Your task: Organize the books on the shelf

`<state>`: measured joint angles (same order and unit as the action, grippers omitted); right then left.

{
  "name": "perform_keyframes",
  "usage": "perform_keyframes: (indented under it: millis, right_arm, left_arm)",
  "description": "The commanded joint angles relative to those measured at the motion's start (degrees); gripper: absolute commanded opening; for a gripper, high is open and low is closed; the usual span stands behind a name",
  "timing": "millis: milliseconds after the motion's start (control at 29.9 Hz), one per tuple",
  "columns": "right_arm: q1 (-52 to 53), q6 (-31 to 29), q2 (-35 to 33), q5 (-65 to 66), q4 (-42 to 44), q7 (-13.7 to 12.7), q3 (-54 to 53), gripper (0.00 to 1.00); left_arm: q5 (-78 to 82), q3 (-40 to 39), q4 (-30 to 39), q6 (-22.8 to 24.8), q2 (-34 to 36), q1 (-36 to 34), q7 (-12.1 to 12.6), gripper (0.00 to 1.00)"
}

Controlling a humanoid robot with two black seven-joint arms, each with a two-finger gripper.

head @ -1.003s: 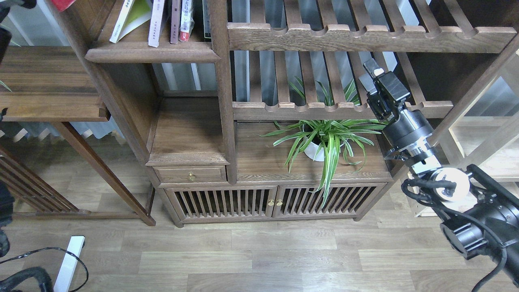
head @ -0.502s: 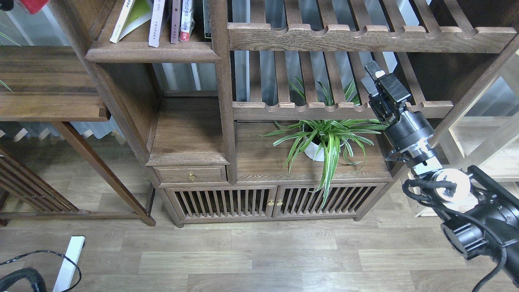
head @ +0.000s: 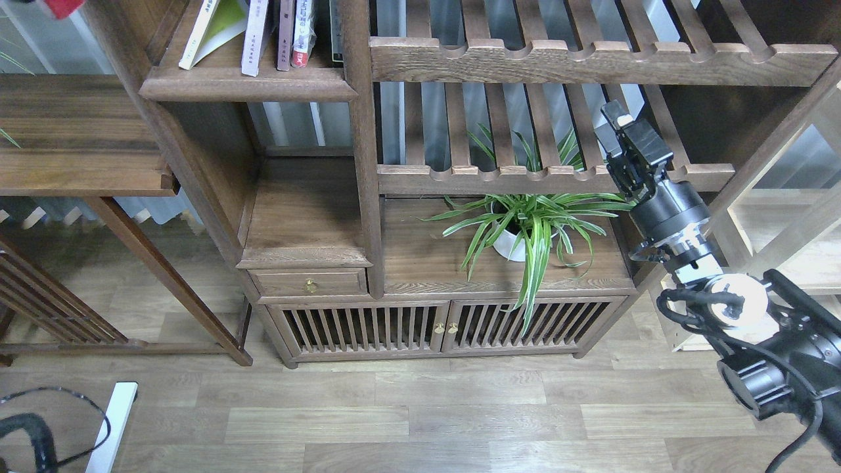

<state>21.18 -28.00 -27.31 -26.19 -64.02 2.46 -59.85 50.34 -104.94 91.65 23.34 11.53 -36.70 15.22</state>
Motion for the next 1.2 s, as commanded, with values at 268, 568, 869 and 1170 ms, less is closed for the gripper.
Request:
perform_keyframes:
  millis: [268,568,869,1170]
  right_arm:
    - [-0.08,0.0,-0.2,-0.09,0.74,0.01,-1.94,0.66]
    - [-0.08,0.0,-0.29,-0.18,1.26,0.01,-3.17,0.66]
    - [-0.08,0.0,-0.2,-0.35,1.26,0.09,-3.7,0.66]
    - [-2.19,0.0,-0.2,-0.44,1.18,0.09,-5.37,0.66]
  left_arm:
    - [0.02,7.72,-10.6,-3.12,4.2,-7.51,-4.67,0.0]
    - [0.02,13.52,-18.86,-3.56,4.38,-12.86,-8.18,0.0]
    - [0.02,19.24,-29.41,-4.97,4.9,-20.6,-10.73,0.0]
    - [-0.68,26.88,-37.85,-6.11,5.08,-25.96,-12.67,0.02]
